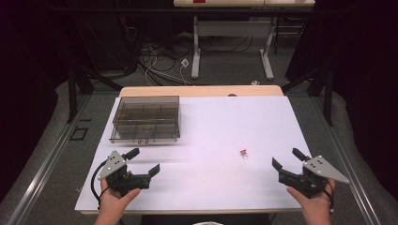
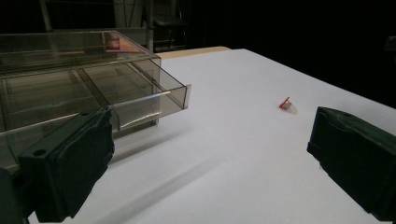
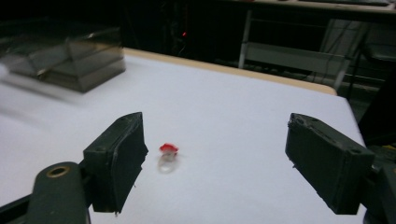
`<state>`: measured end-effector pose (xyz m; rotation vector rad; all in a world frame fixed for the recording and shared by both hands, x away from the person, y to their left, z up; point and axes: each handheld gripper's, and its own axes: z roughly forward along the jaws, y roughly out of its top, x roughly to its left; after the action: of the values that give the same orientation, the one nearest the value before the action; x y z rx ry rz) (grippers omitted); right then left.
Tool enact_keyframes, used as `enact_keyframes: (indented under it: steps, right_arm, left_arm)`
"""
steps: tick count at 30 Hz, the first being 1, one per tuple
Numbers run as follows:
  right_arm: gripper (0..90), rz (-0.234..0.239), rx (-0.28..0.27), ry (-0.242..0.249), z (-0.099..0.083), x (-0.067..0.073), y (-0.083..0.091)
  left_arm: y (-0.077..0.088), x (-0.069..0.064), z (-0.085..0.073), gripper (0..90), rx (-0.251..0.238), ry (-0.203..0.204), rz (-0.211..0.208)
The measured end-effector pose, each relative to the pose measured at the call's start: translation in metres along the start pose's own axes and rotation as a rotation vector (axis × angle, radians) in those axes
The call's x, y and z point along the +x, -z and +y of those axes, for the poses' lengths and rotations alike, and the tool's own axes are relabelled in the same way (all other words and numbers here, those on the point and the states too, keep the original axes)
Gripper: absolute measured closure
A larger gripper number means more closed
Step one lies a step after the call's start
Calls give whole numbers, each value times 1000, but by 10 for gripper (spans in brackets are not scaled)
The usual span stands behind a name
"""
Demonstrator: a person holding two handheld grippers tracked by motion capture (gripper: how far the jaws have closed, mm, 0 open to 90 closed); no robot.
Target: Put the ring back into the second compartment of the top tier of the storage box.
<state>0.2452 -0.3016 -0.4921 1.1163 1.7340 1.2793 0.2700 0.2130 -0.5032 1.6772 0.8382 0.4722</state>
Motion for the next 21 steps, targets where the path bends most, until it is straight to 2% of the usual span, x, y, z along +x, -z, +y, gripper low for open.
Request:
enact_keyframes:
  steps: [5, 9, 17, 21]
  right_arm:
    - [217, 46, 7, 38, -1, 12, -8]
    - [243, 73, -4, 26, 2, 16, -14]
    - [295, 99, 28, 9, 7, 17, -29]
    - [312, 118, 27, -8, 9, 17, -34]
  left_arm:
    - [-2, -7, 0, 5, 2, -12, -4]
    - [-3, -9, -2, 5, 11, -15, -11]
    - [-5, -9, -4, 5, 19, 0, -10]
    - [-3, -11, -5, 5, 24, -9, -6]
